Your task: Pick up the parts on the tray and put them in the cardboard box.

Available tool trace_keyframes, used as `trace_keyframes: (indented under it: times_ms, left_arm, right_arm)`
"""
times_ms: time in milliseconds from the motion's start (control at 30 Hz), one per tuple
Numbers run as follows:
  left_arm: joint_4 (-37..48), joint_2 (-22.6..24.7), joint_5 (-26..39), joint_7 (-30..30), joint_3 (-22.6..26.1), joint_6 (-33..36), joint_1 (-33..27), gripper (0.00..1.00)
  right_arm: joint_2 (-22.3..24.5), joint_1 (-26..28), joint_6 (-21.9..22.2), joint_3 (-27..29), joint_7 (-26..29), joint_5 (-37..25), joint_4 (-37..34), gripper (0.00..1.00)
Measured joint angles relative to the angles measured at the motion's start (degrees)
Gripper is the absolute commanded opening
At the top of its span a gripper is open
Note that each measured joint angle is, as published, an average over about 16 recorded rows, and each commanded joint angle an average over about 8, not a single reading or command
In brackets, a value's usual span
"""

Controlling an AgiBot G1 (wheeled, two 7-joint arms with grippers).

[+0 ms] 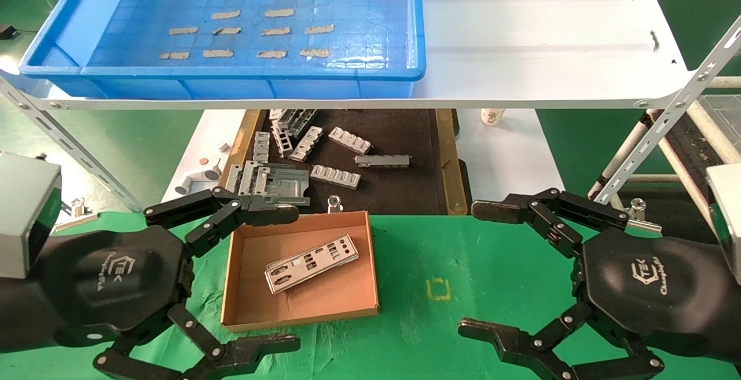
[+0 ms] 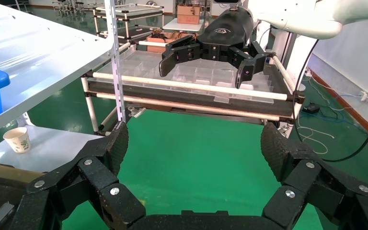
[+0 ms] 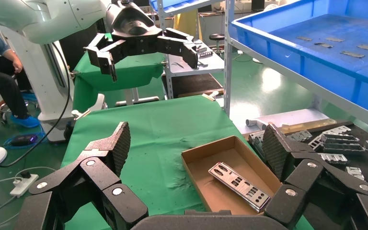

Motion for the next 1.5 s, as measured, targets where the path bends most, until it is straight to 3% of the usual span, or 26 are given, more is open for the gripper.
trace_keyframes:
  times_ms: [1500]
  left_arm:
    - [0.0, 0.0, 0.0, 0.0, 0.0, 0.0, 0.0, 1.0]
  right_arm:
    - [0.0, 0.0, 0.0, 0.0, 0.0, 0.0, 0.0, 1.0]
